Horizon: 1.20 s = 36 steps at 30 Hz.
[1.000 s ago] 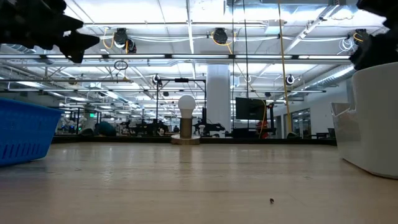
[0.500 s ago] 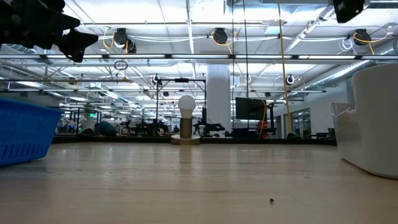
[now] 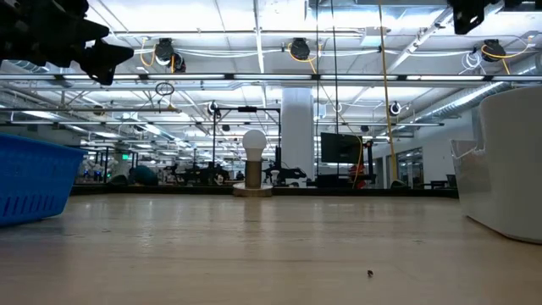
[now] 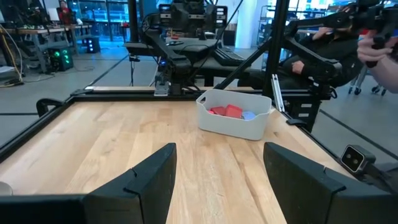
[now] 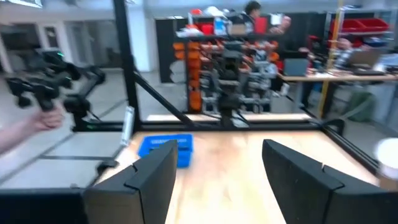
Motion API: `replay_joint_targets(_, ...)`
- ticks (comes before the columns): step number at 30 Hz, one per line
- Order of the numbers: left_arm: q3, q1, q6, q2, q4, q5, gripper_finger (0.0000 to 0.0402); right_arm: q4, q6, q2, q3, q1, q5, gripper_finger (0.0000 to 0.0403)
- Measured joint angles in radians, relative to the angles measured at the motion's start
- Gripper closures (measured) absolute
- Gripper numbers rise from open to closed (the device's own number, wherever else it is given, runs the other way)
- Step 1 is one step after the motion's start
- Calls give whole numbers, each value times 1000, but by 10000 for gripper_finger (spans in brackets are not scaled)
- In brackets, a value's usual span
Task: Pick & Place Office items
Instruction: Return to Home Position
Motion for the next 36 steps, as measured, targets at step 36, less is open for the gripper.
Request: replay_joint_targets(36, 0, 0, -31, 1, -6, -3, 158, -331, 67, -343, -52, -477, -212, 177)
